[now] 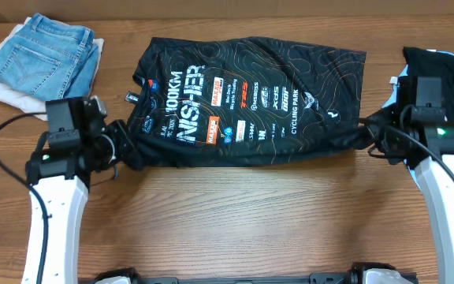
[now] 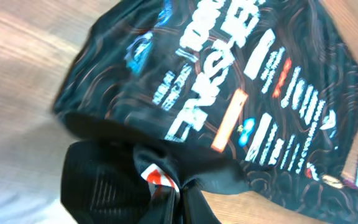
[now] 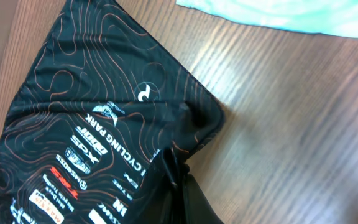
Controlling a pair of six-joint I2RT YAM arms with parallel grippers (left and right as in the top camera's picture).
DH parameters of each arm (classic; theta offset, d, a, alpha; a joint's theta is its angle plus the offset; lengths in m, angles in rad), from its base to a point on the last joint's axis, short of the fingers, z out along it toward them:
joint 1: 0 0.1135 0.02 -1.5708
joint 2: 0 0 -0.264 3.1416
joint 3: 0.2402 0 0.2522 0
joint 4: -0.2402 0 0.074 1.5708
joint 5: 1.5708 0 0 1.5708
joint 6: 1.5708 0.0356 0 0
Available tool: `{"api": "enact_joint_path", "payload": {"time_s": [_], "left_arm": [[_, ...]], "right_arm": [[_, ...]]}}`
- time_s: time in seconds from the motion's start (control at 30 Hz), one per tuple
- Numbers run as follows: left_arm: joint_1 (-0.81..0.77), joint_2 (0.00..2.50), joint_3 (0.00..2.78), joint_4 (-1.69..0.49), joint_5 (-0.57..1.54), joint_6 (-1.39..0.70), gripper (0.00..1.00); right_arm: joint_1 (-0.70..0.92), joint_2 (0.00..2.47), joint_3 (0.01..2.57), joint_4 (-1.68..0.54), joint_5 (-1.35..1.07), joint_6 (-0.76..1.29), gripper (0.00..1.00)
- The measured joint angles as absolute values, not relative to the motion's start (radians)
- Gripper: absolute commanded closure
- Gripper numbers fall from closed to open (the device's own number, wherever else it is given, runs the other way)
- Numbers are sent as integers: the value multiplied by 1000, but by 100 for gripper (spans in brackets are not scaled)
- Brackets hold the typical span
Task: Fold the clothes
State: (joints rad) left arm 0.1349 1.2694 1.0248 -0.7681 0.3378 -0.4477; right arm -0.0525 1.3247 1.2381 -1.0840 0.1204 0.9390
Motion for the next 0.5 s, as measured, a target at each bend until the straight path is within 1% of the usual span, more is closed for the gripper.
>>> {"api": "enact_joint_path", "payload": {"time_s": [0.2, 0.5], "left_arm": [[104, 1388, 1027, -620, 337, -470, 96], [104, 1555, 1028, -387, 327, -473, 96]], "right_arm": [[-52, 1427, 1238, -981, 123, 939, 96], [-52, 1527, 1238, -826, 162, 938, 96]]}}
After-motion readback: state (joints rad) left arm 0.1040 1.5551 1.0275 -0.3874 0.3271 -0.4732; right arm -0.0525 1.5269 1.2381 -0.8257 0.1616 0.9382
